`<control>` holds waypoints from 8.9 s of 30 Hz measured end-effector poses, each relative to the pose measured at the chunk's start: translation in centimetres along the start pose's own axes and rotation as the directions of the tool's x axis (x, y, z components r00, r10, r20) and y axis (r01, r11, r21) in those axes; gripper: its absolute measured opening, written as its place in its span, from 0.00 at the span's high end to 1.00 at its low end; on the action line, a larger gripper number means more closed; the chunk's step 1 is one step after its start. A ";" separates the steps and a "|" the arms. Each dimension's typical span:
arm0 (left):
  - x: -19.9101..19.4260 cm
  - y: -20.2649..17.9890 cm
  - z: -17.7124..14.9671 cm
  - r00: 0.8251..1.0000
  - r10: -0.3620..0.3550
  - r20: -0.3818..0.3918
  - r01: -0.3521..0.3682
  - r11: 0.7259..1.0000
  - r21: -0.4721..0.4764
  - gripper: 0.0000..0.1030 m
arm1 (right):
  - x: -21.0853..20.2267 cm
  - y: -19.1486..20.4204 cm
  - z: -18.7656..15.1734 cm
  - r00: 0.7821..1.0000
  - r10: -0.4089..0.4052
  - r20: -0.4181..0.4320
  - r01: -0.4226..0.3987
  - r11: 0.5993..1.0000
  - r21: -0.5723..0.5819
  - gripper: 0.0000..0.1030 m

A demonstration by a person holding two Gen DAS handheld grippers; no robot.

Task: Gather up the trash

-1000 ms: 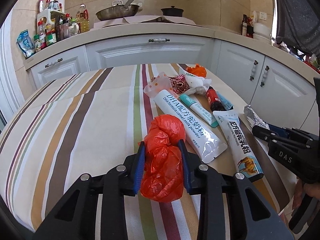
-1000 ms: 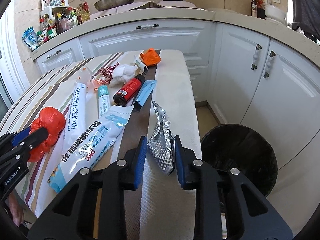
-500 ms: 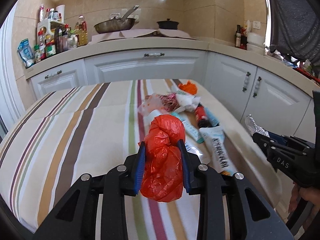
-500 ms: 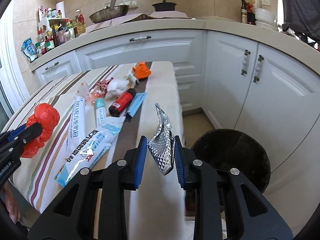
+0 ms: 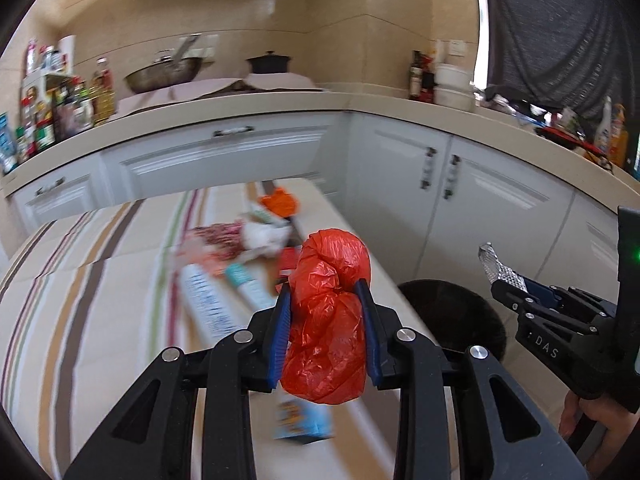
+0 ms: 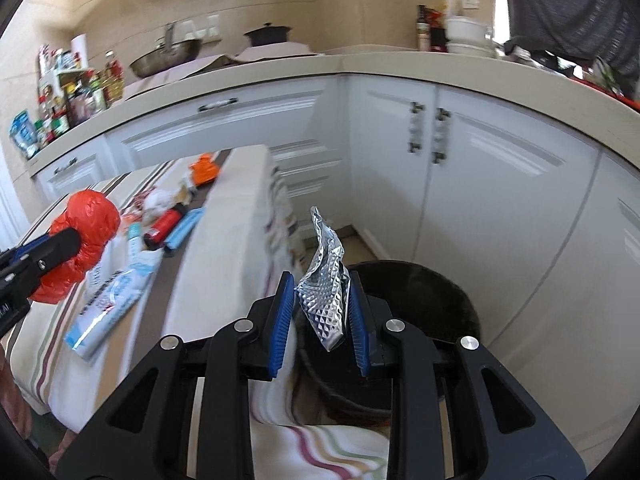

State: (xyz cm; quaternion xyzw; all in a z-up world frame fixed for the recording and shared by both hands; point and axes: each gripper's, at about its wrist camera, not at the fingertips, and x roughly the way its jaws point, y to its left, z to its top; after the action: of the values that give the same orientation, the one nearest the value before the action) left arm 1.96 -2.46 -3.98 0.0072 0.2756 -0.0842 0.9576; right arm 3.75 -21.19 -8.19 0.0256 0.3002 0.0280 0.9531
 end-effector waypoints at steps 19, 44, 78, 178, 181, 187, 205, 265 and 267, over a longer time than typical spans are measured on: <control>6.9 -10.7 2.3 0.998 -0.051 -0.040 0.053 0.997 0.057 0.69 | 0.8 -9.2 0.5 0.993 -0.105 0.050 0.102 0.992 0.070 0.74; 15.4 -14.6 1.9 0.978 -0.013 -0.208 0.021 0.999 0.034 0.55 | 8.0 -13.6 0.8 0.996 -0.083 -0.012 0.084 0.984 0.158 0.52; 0.2 2.5 0.4 0.979 0.191 -0.079 -0.197 0.976 -0.091 0.35 | -0.2 4.0 0.9 0.995 0.076 0.064 -0.075 0.997 -0.018 0.49; 2.4 7.7 -3.5 0.956 0.228 -0.185 -0.254 0.959 -0.130 0.86 | 0.0 9.2 -3.0 0.976 0.215 0.024 -0.213 0.974 -0.076 0.84; 2.4 8.1 -3.5 0.956 0.213 -0.200 -0.247 0.955 -0.163 0.71 | -0.2 9.2 -3.0 0.976 0.217 0.027 -0.214 0.974 -0.079 0.84; 2.7 8.8 -3.6 0.956 0.186 -0.228 -0.239 0.942 -0.234 0.31 | -0.3 9.2 -3.0 0.976 0.218 0.028 -0.215 0.974 -0.075 0.84; 3.2 6.9 -4.3 0.951 0.212 -0.226 -0.238 0.966 -0.096 0.63 | 0.0 8.6 -2.7 0.975 0.219 0.033 -0.217 0.974 -0.057 0.84; 4.6 -3.4 -3.3 0.982 0.038 -0.187 -0.029 0.998 0.050 0.78 | -0.7 -2.9 -3.1 0.996 -0.013 0.085 0.004 0.994 0.105 0.84; 4.4 -3.5 -3.4 0.984 0.035 -0.174 -0.026 0.998 0.055 0.79 | -0.7 -2.8 -3.1 0.996 -0.013 0.083 0.005 0.995 0.103 0.84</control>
State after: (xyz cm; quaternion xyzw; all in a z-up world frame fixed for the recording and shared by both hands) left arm 3.22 -6.40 -9.07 0.0437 0.3563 -0.0757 0.9303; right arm 1.49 -23.98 -10.50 0.0742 0.2611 0.0072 0.9624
